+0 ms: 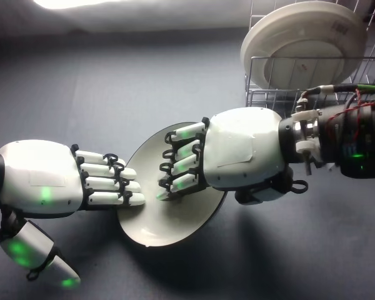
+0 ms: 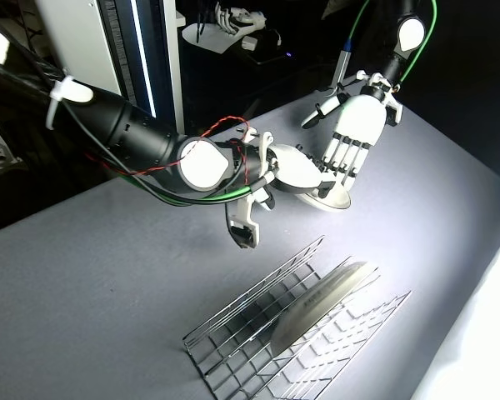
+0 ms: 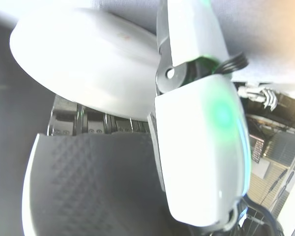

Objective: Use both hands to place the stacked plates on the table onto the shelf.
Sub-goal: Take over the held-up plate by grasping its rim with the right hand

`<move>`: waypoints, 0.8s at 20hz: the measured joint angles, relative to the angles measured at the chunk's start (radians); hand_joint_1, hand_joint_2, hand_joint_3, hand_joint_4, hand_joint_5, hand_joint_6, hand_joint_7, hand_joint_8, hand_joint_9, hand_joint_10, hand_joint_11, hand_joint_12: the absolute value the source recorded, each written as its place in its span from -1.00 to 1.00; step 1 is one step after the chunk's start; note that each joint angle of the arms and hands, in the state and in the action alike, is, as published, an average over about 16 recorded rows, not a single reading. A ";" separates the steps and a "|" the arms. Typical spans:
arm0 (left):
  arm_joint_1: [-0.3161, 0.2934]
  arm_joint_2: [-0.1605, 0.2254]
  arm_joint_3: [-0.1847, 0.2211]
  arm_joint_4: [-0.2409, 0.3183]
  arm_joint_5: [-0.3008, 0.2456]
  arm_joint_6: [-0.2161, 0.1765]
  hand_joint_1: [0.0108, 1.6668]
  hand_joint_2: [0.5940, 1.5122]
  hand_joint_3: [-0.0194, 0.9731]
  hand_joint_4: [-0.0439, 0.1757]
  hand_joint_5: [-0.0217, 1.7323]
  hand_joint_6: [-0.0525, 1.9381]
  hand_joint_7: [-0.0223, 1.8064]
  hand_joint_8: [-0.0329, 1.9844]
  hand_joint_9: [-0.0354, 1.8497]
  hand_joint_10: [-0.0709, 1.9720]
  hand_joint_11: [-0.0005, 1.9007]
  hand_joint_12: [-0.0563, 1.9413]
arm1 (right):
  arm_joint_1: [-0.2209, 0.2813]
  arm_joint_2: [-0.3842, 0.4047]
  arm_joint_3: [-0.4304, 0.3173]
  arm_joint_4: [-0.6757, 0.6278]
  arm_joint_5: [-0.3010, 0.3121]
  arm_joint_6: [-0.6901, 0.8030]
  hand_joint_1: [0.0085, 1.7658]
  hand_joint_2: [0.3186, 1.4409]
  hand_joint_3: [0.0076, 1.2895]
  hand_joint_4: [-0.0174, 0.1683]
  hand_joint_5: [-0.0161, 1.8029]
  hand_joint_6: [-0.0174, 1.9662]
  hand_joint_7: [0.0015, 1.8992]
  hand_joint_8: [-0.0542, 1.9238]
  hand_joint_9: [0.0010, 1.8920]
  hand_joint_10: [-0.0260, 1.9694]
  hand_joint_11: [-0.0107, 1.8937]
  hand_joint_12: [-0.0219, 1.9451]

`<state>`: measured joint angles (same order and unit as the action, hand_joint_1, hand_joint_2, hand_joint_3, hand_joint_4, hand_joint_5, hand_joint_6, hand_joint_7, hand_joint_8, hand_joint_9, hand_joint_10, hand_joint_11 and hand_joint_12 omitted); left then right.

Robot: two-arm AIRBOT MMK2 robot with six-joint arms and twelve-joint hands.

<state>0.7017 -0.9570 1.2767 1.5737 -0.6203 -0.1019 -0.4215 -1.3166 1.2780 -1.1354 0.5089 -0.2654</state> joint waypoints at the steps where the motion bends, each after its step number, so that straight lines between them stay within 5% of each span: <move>1: 0.000 0.000 0.000 0.000 0.000 0.000 -0.99 -0.09 -0.92 -0.71 -1.00 -0.99 -0.99 -0.99 -0.99 -0.98 -0.97 -0.90 | 0.000 -0.009 0.006 0.003 -0.003 0.000 0.54 0.16 -0.99 -0.78 -0.58 -0.95 -0.64 -0.94 -0.62 -0.92 -0.94 0.27; 8: -0.002 0.000 0.001 0.004 -0.001 0.001 -0.99 -0.09 -0.92 -0.71 -1.00 -0.99 -0.99 -0.99 -0.99 -0.98 -0.97 -0.90 | -0.003 -0.041 0.029 0.021 0.001 -0.001 0.56 0.22 -0.99 -0.80 -0.38 -0.88 -0.42 -0.89 -0.42 -0.86 -0.75 0.37; 16: -0.022 0.007 -0.003 0.026 -0.005 -0.003 -0.99 -0.08 -0.92 -0.71 -1.00 -0.99 -0.99 -0.99 -0.99 -0.98 -0.98 -0.92 | -0.006 -0.047 0.035 0.037 0.029 -0.004 0.54 0.18 -0.99 -0.84 -0.17 -0.55 -0.17 -0.65 -0.19 -0.45 -0.31 0.36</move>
<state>0.6802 -0.9495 1.2732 1.5998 -0.6249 -0.1054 -0.4272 -1.3638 1.3128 -1.0982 0.5384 -0.2698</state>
